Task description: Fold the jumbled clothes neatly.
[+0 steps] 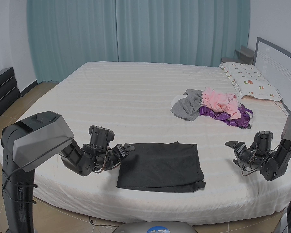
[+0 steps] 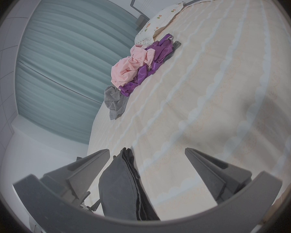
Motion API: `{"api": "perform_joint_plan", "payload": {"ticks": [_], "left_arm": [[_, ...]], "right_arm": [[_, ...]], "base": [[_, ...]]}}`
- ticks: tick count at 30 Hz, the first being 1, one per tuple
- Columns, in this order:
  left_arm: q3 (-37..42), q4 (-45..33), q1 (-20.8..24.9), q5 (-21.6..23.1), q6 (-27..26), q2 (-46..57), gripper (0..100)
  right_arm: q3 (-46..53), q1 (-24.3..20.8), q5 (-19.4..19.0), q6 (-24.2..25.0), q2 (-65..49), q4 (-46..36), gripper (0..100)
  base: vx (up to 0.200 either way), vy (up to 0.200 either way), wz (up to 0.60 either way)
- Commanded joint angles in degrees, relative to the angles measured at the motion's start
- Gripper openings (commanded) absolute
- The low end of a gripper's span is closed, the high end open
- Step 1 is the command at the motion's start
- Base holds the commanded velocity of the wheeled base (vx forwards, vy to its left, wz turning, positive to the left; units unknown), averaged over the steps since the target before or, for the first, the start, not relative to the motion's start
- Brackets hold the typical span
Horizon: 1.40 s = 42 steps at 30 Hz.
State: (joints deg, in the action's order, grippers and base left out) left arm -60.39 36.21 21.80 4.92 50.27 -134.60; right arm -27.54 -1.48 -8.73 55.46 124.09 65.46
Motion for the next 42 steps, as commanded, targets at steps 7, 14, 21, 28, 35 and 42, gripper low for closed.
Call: {"api": "perform_joint_plan", "payload": {"ticks": [7, 14, 21, 28, 35, 42], "left_arm": [[-1.31, 0.09, 1.58, -0.09, -0.44, -3.39, 100], [-1.39, 0.18, 1.93, -0.18, -0.26, -3.22, 0], [-0.60, 0.09, 1.93, -0.97, -0.26, -2.86, 0], [-0.52, 0.09, 1.93, -2.38, -0.26, -2.78, 0], [-0.43, 0.00, 1.93, -2.64, -0.18, -2.43, 0], [-0.60, -0.08, 1.85, -3.52, -0.09, -2.07, 0]], "right_arm": [[0.03, -0.02, -0.06, 0.00, 0.37, 0.02, 100], [0.03, 0.07, -0.06, 0.00, 0.45, 0.02, 100], [0.03, -0.02, -0.06, 0.00, 0.37, 0.02, 100], [0.03, 0.07, -0.41, 0.00, 0.37, 0.02, 100], [-0.06, 0.07, -0.41, 0.00, 0.45, -0.07, 100], [-0.06, -0.02, -0.41, 0.00, 0.80, -0.16, 100]], "base": [[0.000, 0.000, 0.00], [0.000, 0.000, 0.00], [0.000, 0.000, 0.00], [0.000, 0.000, 0.00], [0.000, 0.000, 0.00], [0.000, 0.029, 0.00]]}}
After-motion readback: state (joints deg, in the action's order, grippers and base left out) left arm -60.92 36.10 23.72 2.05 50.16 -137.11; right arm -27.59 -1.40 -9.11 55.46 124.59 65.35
